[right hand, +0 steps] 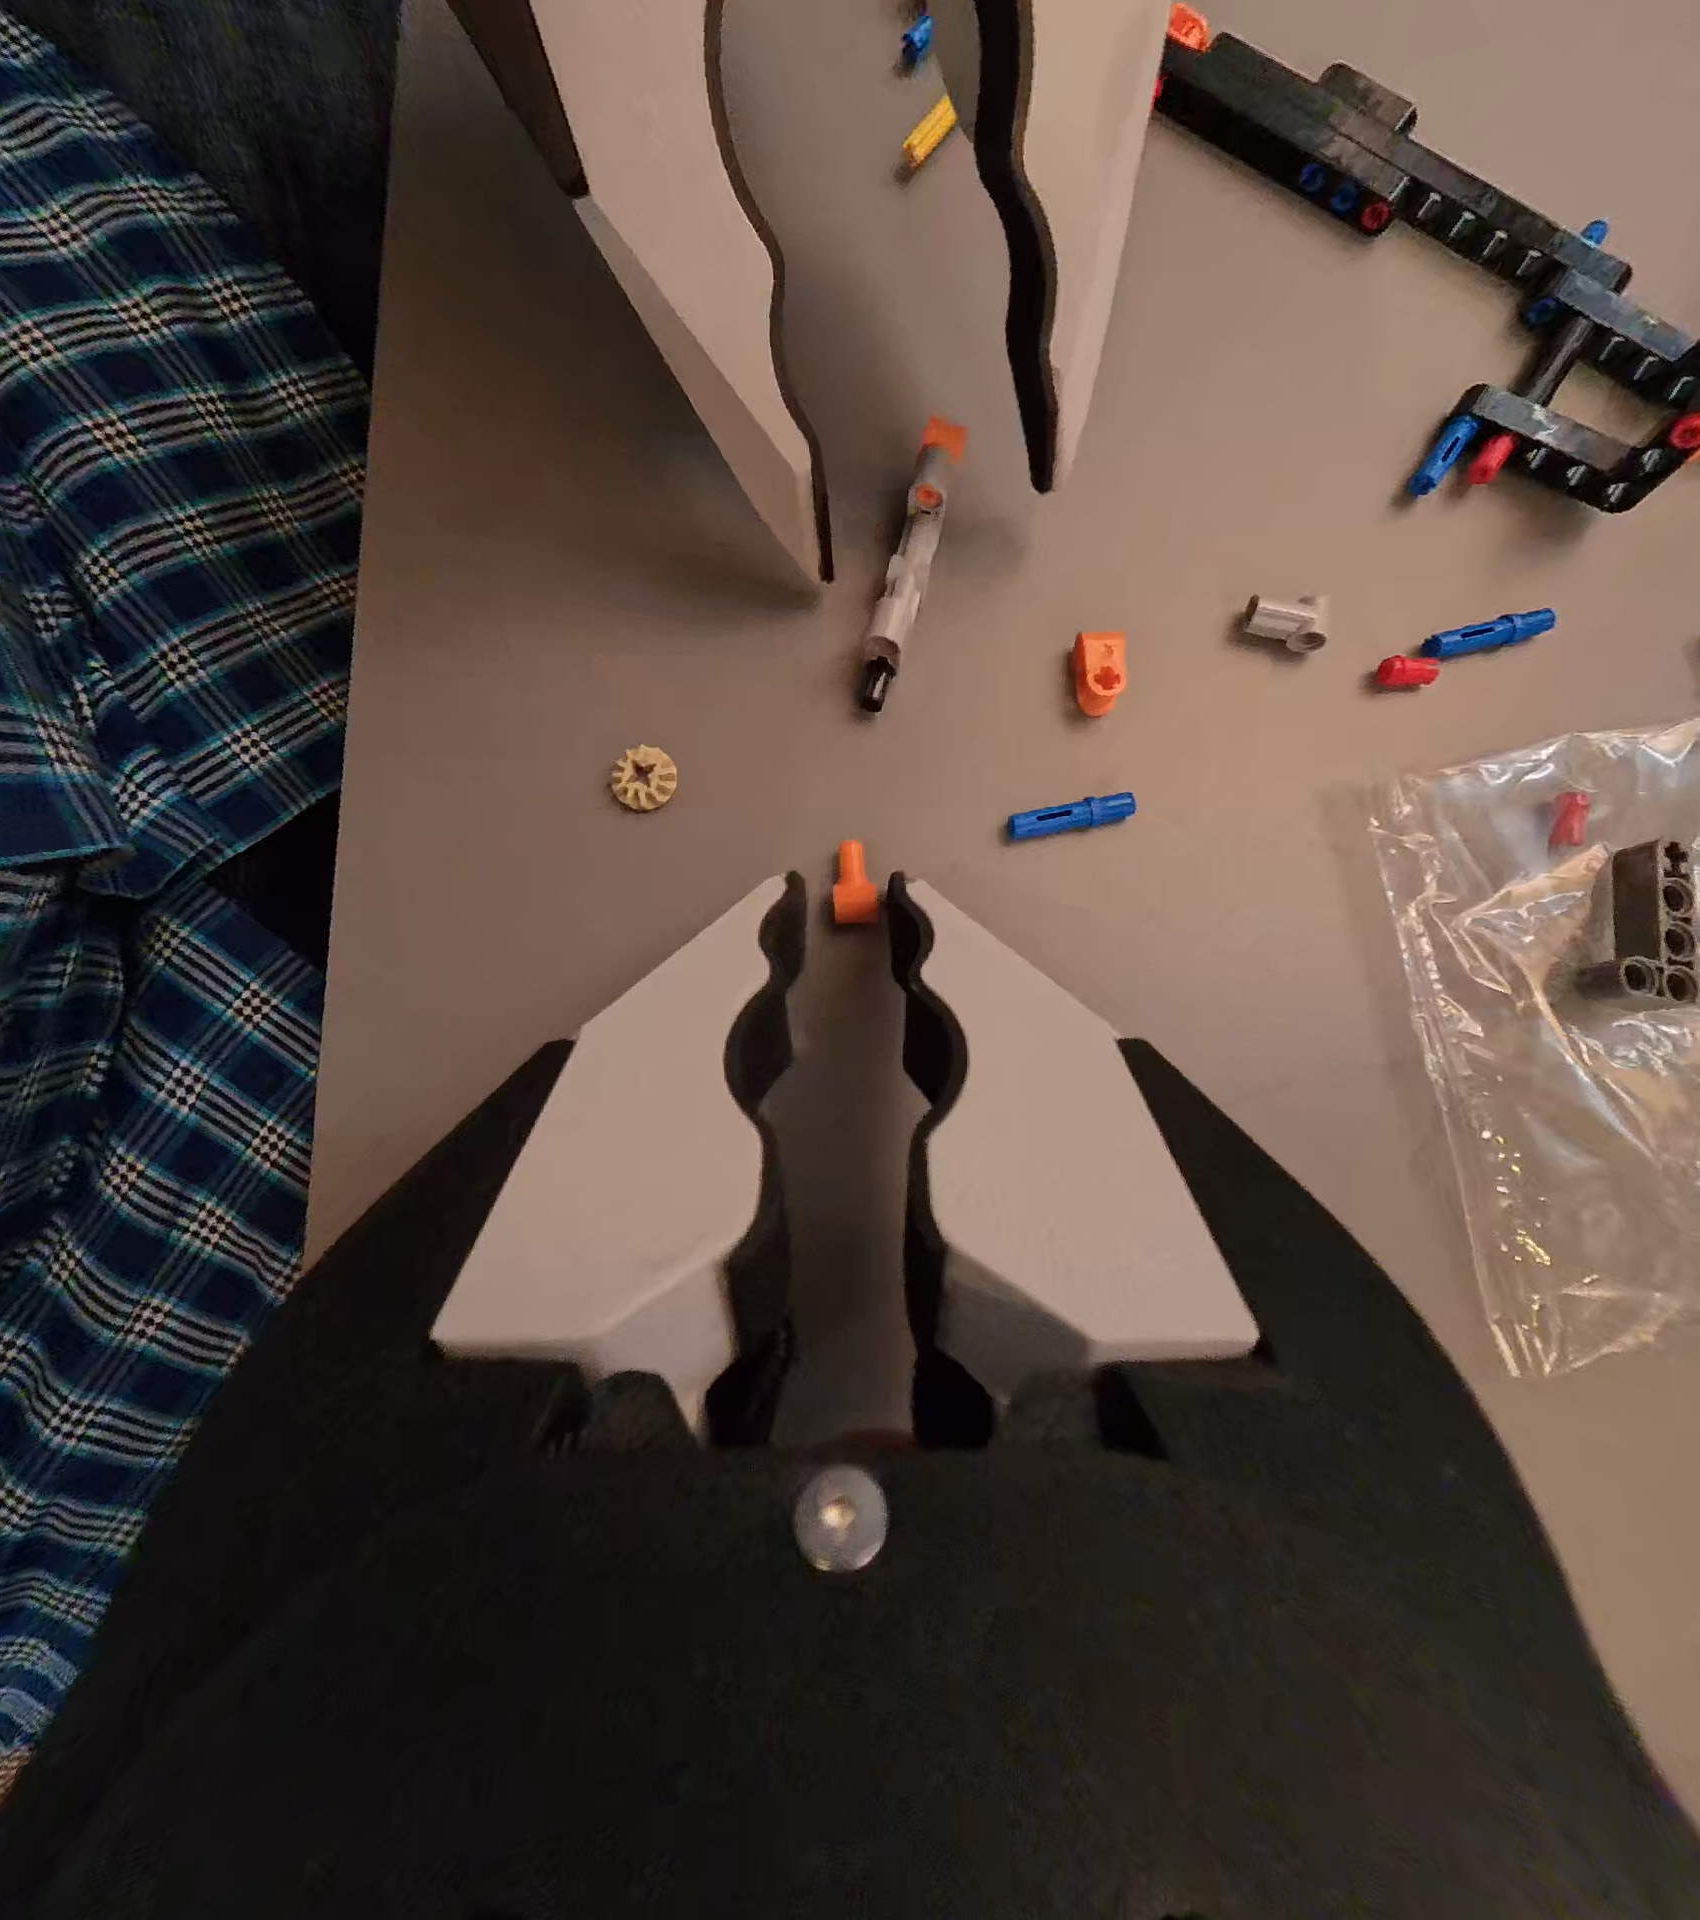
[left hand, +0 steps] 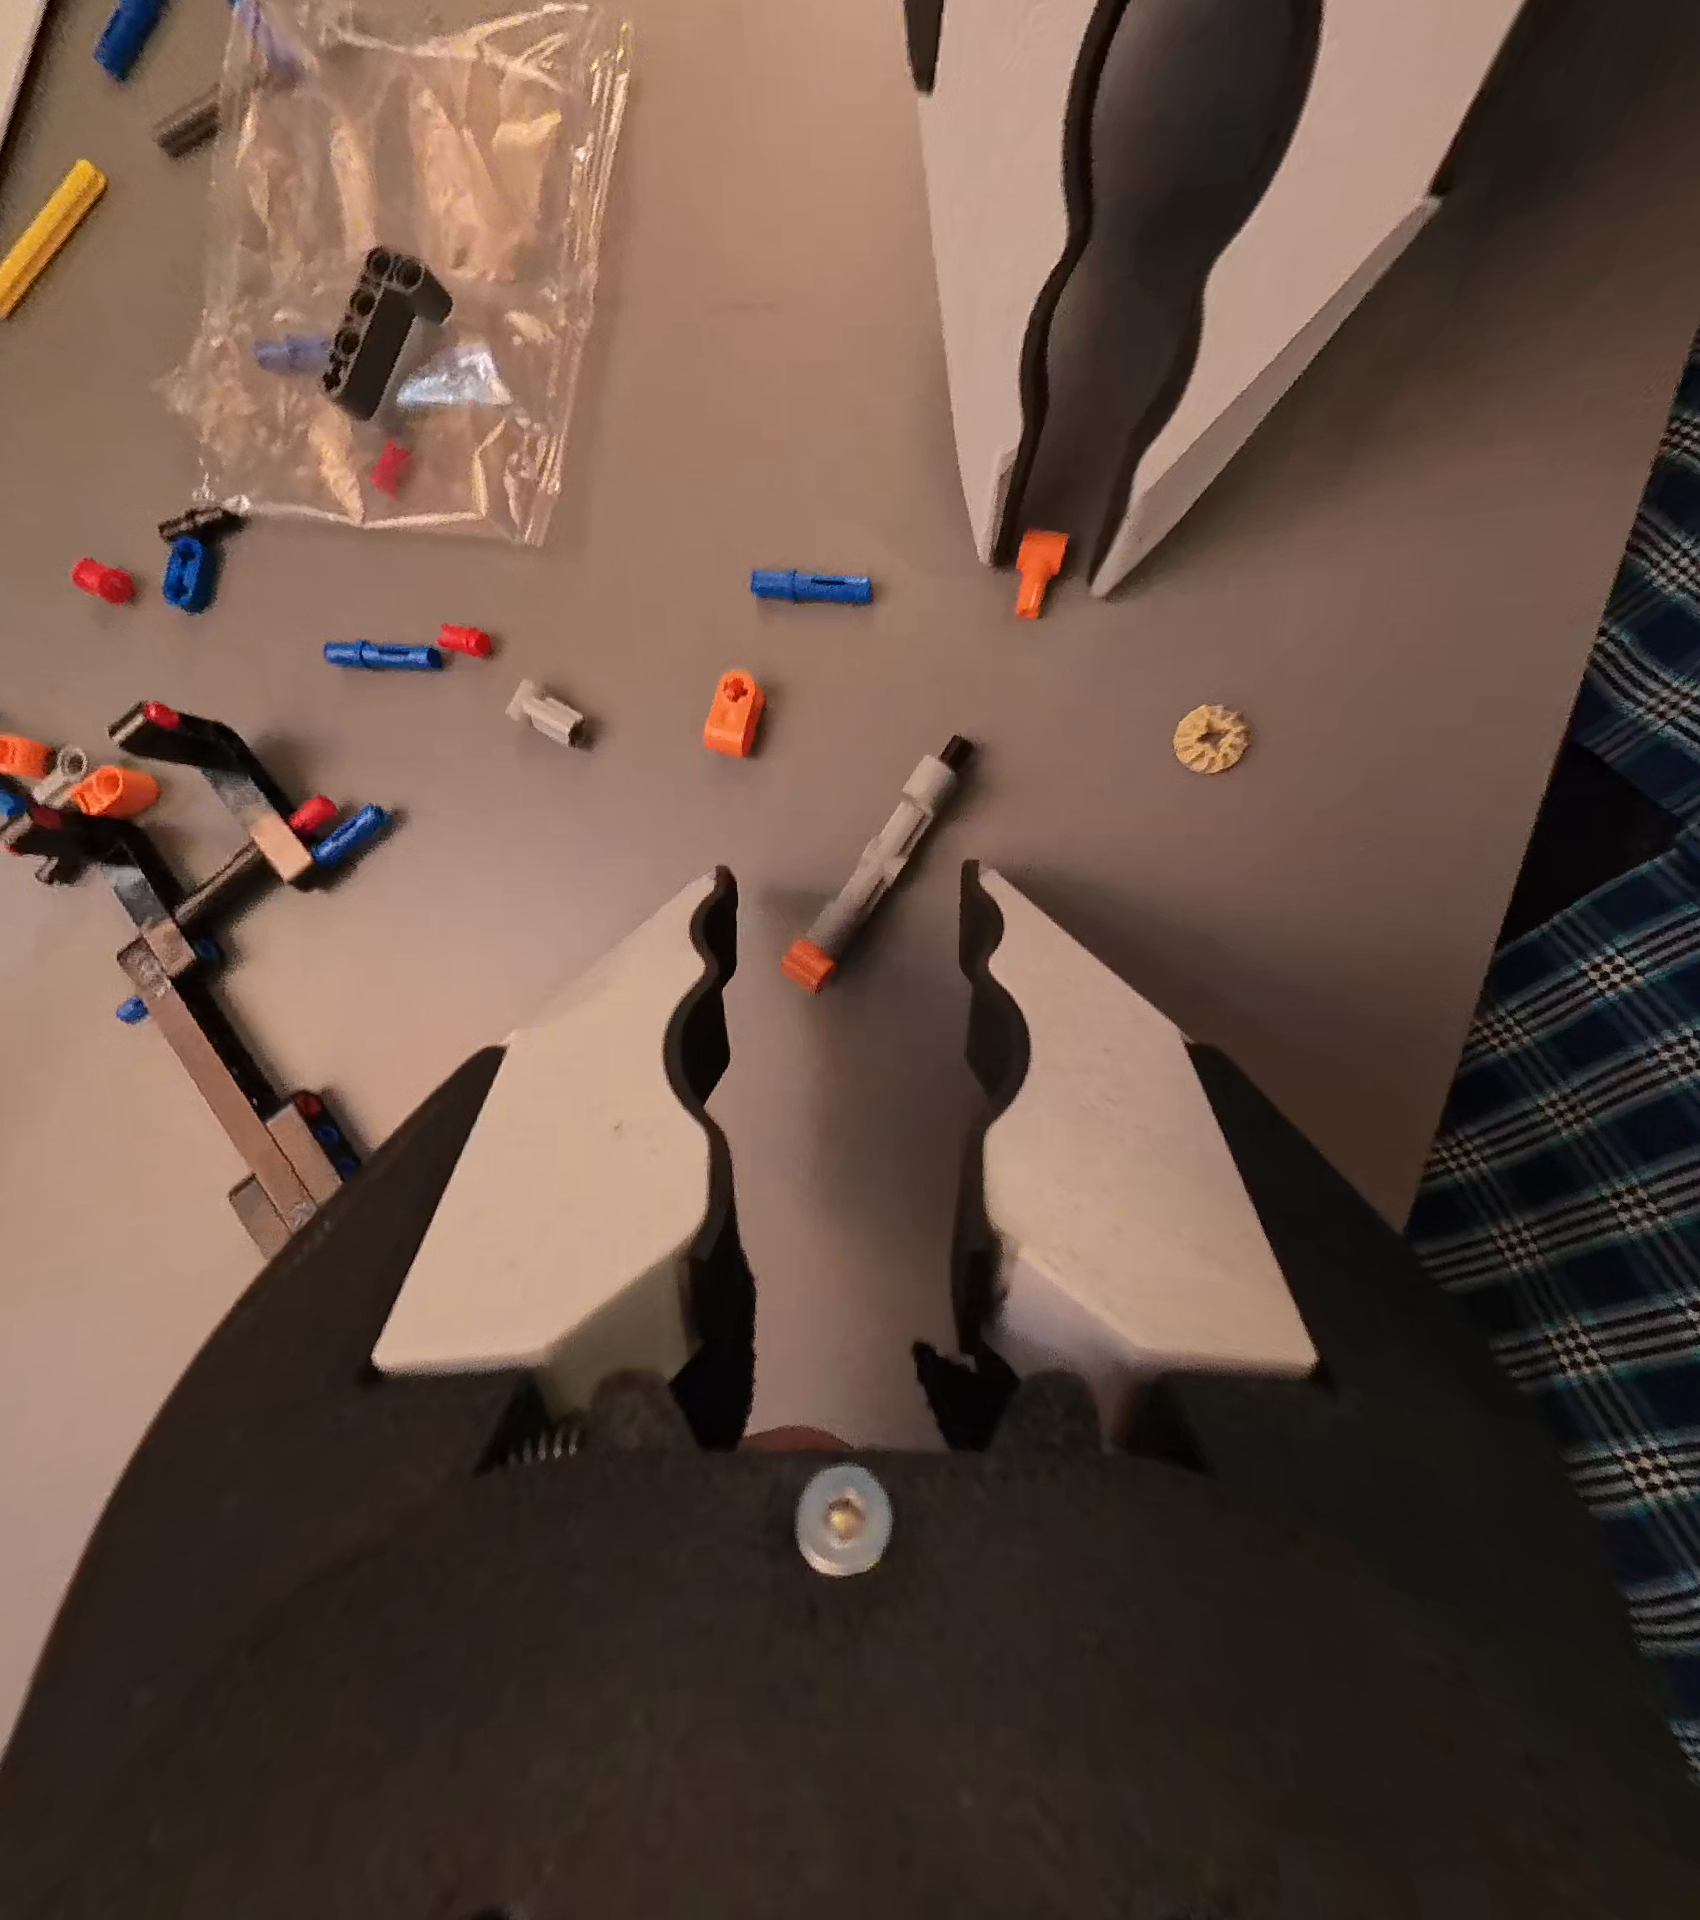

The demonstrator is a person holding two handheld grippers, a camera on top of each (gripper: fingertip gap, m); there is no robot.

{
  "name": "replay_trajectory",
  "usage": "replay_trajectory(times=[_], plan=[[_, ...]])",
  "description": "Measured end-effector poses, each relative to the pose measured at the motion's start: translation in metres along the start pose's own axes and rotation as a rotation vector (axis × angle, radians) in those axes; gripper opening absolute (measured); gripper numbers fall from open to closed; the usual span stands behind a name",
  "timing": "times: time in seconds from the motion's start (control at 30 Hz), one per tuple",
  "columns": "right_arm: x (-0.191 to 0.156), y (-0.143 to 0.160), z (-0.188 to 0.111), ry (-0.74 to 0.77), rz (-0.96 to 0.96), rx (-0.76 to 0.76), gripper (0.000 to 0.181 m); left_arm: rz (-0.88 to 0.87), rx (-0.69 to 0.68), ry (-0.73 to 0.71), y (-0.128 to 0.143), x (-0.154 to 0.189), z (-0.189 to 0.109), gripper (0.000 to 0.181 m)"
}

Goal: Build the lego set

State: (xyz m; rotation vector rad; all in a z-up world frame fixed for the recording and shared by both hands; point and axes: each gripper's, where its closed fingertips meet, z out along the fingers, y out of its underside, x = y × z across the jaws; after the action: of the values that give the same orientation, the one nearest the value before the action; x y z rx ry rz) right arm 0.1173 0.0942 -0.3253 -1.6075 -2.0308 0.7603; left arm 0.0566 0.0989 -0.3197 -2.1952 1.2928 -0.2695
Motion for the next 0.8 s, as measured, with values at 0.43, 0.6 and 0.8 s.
replay_trajectory(times=[0.43,0.6,0.8], plan=[[0.003,0.001,-0.001,0.021,0.001,0.043,0.005,0.091,-0.013,0.092,-0.008,0.017,0.013,0.005],[0.003,-0.002,0.000,0.025,0.001,0.060,0.005,0.070,-0.003,0.094,-0.009,0.017,0.013,0.004],[0.003,-0.017,0.003,0.032,-0.013,0.113,0.005,0.049,0.012,0.092,-0.011,0.016,0.014,0.004]])
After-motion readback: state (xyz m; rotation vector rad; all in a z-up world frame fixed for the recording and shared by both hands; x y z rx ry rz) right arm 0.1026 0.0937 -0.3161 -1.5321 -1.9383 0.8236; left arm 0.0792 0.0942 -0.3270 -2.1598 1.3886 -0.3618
